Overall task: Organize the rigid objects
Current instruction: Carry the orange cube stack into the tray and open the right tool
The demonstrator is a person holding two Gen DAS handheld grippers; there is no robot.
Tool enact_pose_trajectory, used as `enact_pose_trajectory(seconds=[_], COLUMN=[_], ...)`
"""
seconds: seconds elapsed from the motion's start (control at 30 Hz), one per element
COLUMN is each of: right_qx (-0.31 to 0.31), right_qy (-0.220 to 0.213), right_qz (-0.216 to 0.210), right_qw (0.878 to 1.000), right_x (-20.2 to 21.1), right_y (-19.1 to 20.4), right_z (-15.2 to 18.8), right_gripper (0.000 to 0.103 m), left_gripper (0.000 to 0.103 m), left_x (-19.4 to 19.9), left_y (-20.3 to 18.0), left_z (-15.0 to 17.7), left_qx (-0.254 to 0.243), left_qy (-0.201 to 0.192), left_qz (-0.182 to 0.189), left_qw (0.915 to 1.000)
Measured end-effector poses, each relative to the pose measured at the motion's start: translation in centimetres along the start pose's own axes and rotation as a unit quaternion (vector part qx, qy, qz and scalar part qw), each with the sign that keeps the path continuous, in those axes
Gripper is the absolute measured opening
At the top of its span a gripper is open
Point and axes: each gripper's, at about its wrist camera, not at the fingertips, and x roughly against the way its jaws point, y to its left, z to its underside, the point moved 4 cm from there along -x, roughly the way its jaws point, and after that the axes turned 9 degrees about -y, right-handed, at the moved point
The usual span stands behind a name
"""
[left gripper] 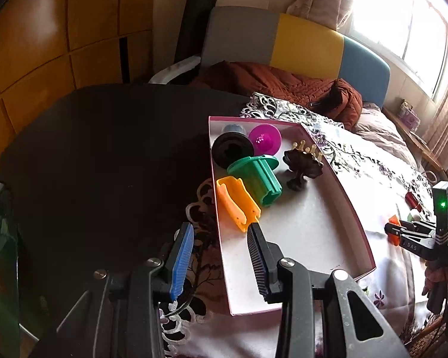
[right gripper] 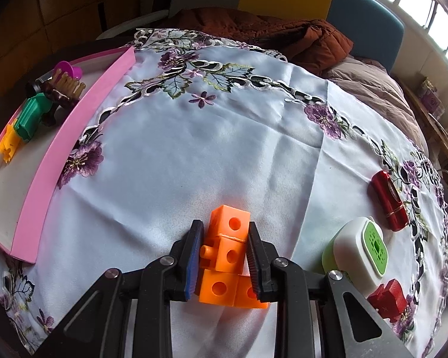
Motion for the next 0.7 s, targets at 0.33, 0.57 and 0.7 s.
enact_pose_trajectory(seconds=[0.33, 0.57, 0.7], right_qx=[-0.037, -0.068, -0.047], right_qy=[0.013, -0.035, -0.062], right_qz=[0.029, -0.003, -0.033], right_qw=[0.999, 0.997, 0.996], right_x=[0.2, 3.2, 4.9], right_y=[0.0, 2.0, 5.2], right_z=[-0.4, -3.3, -5.2], right_gripper=[0.027, 0.027, 0.027], left_gripper=[0.037, 0.037, 0.037], left_x=[0.4, 0.4, 0.5], left_y=[0.7, 1.4, 1.5], left_z=[0.2, 0.3, 0.3], left_qx=[0.006, 0.016, 0.017], left_qy=[-0.004, -0.004, -0.005], left_qz=[0.0, -0.002, -0.002], left_qw=[1.0, 0.9999, 0.9998])
